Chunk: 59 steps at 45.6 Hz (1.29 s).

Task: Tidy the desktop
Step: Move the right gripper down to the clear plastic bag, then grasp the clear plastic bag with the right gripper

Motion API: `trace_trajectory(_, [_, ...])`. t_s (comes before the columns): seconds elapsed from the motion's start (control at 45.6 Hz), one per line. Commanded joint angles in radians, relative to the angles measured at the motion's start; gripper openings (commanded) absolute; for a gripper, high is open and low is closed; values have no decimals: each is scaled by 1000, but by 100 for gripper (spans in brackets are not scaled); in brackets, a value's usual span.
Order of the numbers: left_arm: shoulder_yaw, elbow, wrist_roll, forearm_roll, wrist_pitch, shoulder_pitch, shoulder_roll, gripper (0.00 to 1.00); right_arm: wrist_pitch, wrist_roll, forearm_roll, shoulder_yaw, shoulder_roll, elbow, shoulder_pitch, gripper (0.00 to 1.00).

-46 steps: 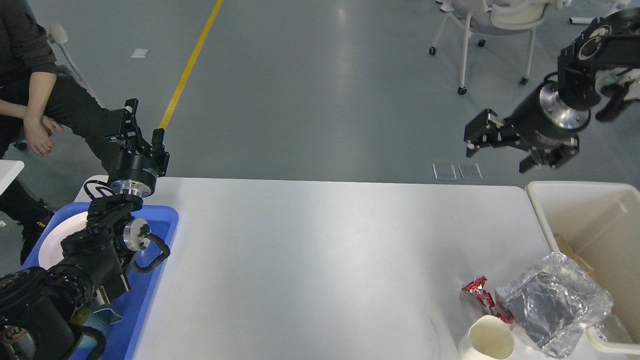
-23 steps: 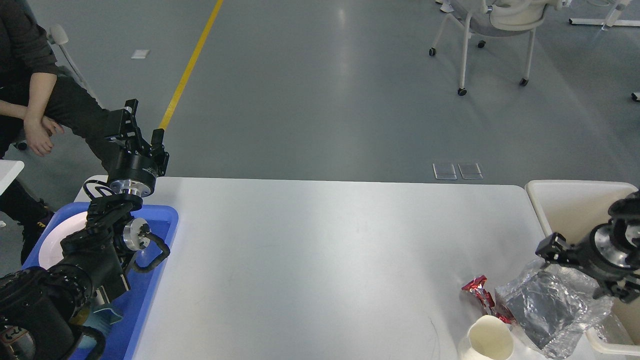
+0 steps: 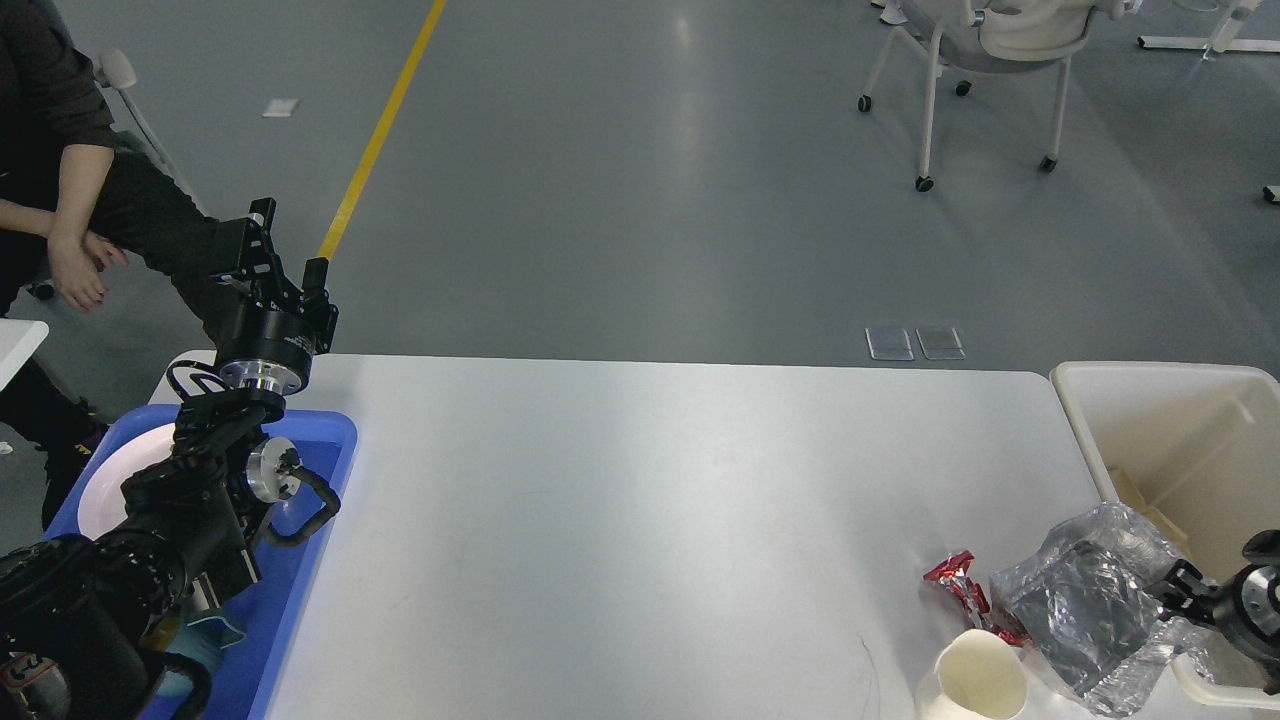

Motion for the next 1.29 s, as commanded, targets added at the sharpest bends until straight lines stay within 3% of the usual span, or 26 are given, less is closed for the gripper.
trace_trajectory(0.0, [0,0,0,0,0,-1,0,97,0,0,0,50,-1,-8,-30,100])
trace_trajectory(0.285, [0,0,0,0,0,-1,0,97,-38,0,0,55,39,-41,-73,97])
trace_trajectory(0.329, [0,0,0,0,0,-1,0,97,-48,0,0,53,45,-43,-82,93])
trace_trajectory(0.505, [0,0,0,0,0,-1,0,96,-52,0,-5,53,62,-41,-95,54])
trace_trajectory(0.527, [0,0,0,0,0,-1,0,96,-52,0,-5,53,62,-40,-95,47])
trace_trajectory(0.614, [0,0,0,0,0,-1,0,97,-49,-2,-5,53,62,-37,-93,3])
trace_trajectory(0.636, [0,0,0,0,0,-1,0,97,-49,0,-3,53,62,-35,-93,0])
trace_trajectory(0.812, [0,0,0,0,0,-1,0,96,-66,0,-3,55,60,-40,-79,0])
trace_trajectory(1.009, [0,0,0,0,0,-1,0,97,-161,0,-2,56,62,-38,-34,0])
trace_trajectory(1.273, [0,0,0,0,0,-1,0,96,-173,-2,0,61,62,-32,88,0])
